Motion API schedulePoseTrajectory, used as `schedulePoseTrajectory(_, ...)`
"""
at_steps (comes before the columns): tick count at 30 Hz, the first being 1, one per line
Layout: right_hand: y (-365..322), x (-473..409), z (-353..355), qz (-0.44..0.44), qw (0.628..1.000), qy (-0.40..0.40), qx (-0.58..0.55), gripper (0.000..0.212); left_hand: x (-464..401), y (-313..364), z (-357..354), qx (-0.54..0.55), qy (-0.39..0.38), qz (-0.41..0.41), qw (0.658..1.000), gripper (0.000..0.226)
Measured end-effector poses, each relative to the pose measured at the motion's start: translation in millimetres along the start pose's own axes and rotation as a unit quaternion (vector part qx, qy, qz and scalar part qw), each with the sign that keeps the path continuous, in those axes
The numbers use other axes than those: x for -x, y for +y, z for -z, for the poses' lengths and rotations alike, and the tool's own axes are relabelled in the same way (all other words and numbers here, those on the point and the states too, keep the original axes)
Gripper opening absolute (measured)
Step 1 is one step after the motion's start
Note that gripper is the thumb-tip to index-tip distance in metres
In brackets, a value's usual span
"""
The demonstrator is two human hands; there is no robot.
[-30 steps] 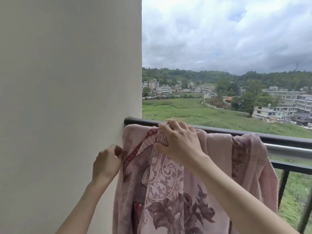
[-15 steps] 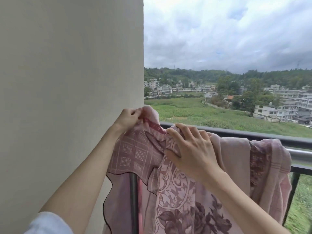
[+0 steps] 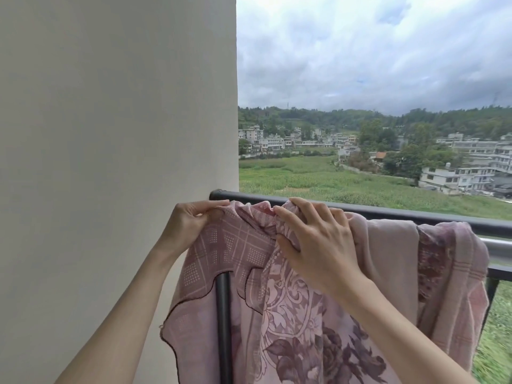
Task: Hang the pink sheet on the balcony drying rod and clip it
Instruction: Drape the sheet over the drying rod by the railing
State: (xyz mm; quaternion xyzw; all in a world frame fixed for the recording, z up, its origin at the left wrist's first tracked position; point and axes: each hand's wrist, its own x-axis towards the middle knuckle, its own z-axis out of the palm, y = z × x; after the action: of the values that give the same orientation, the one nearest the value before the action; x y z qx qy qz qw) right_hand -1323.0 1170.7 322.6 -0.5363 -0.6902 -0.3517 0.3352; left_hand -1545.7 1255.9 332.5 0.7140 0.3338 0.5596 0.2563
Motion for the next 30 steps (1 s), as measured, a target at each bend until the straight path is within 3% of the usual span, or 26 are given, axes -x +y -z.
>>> schedulePoseTrajectory(2,1,-1,-3,-0.004,1.000,0.006,-0.002,0.042,-6,1,-4,-0.056,0.045,-0.016,0.997,0.034)
schedulePoseTrajectory(5,5,-2,-7,-0.008,1.000,0.000,-0.004,0.041,-30,11,-13,-0.185,0.113,-0.024,0.976,0.013)
schedulePoseTrajectory(10,13,-3,-6,-0.010,1.000,-0.007,-0.021,0.039,-91,52,-30,-0.129,0.229,-0.040,0.964,0.018)
schedulePoseTrajectory(12,18,-3,-8,-0.013,1.000,-0.010,-0.020,0.040,-104,45,-41,-0.137,0.165,-0.038,0.976,0.019)
schedulePoseTrajectory(13,20,-3,-8,-0.012,1.000,-0.010,-0.020,0.041,-104,34,-45,-0.149,0.094,-0.011,0.984,0.020)
schedulePoseTrajectory(15,23,-2,-11,-0.008,1.000,-0.012,-0.022,0.042,-93,7,-49,-0.131,-0.086,0.103,0.982,0.028)
schedulePoseTrajectory(16,24,0,-10,-0.008,1.000,-0.010,-0.022,0.042,-86,-1,-47,-0.119,-0.118,0.134,0.977,0.031)
schedulePoseTrajectory(17,26,1,-11,-0.010,1.000,-0.007,-0.023,0.041,-82,-5,-45,-0.106,-0.092,0.125,0.982,0.029)
schedulePoseTrajectory(20,32,2,-16,-0.026,0.999,0.000,-0.023,0.040,-71,2,-33,-0.091,0.136,0.004,0.986,0.023)
schedulePoseTrajectory(21,33,3,-17,-0.032,0.999,0.003,-0.021,0.040,-63,9,-30,-0.101,0.150,-0.023,0.983,0.023)
schedulePoseTrajectory(24,35,2,-23,-0.042,0.999,0.004,-0.016,0.041,-43,-3,-26,-0.188,0.015,0.025,0.982,0.024)
schedulePoseTrajectory(26,37,2,-27,-0.043,0.999,0.001,-0.014,0.042,-35,-22,-21,-0.184,-0.076,0.083,0.977,0.027)
schedulePoseTrajectory(28,38,1,-32,-0.049,0.999,-0.003,-0.019,0.042,-35,-35,-19,-0.132,-0.097,0.088,0.983,0.022)
schedulePoseTrajectory(30,41,0,-38,-0.051,0.998,-0.001,-0.024,0.042,-40,-46,-20,-0.086,-0.065,0.077,0.991,0.023)
